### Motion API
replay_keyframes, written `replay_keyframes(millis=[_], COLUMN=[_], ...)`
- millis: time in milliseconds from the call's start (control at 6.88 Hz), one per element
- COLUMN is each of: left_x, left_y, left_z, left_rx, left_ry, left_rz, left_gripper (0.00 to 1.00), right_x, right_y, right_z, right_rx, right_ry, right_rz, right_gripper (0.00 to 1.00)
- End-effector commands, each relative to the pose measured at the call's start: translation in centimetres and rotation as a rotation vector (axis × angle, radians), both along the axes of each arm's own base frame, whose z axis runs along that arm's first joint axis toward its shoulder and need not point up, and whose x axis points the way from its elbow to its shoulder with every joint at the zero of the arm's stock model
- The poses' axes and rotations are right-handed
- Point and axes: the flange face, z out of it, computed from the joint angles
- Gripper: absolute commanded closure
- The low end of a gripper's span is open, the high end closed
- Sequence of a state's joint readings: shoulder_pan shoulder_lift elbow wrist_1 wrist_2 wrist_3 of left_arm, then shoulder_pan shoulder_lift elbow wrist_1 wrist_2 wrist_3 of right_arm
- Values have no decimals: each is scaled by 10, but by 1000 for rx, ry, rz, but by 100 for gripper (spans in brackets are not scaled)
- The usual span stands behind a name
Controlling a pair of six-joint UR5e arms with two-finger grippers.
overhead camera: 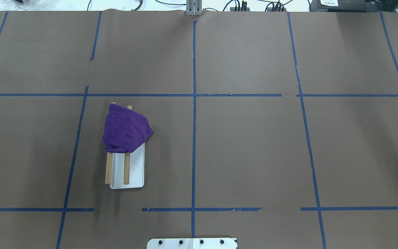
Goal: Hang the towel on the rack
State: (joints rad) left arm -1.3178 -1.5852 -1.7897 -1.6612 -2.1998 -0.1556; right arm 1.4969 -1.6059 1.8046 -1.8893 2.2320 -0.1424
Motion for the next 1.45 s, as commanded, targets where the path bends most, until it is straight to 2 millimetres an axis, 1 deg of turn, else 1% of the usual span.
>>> replay_keyframes(millis=[0, 145, 291, 436, 582, 727, 873, 1018, 1164, 1309], left_x=[-87, -110, -115, -117, -117, -117, -117, -117, -117, -117], left_y=[23, 52, 76, 77, 78, 91, 91, 91, 90, 92], left_z=[71, 88, 105, 105, 109, 113, 112, 108, 108, 115], left_rx=[-11, -55, -93, -98, -107, -118, -120, -112, -111, -123], left_ry=[-20, 67, 101, 99, 100, 103, 104, 104, 96, 93], left_rz=[40, 4, -6, -13, -13, -15, -17, -17, -16, -17], left_gripper=[0, 0, 0, 0, 0, 0, 0, 0, 0, 0], right_x=[53, 58, 61, 62, 62, 60, 48, 42, 41, 41], right_y=[49, 68, 71, 65, 60, 54, 49, 48, 48, 48], right_z=[51, 64, 66, 59, 53, 50, 49, 53, 53, 53], right_rx=[-61, -93, -99, -92, -83, -72, -58, -61, -62, -62], right_ry=[-42, -100, -110, -106, -99, -88, -81, -77, -78, -80], right_rz=[91, 131, 145, 155, 188, 231, 227, 212, 211, 212], right_gripper=[0, 0, 0, 0, 0, 0, 0, 0, 0, 0])
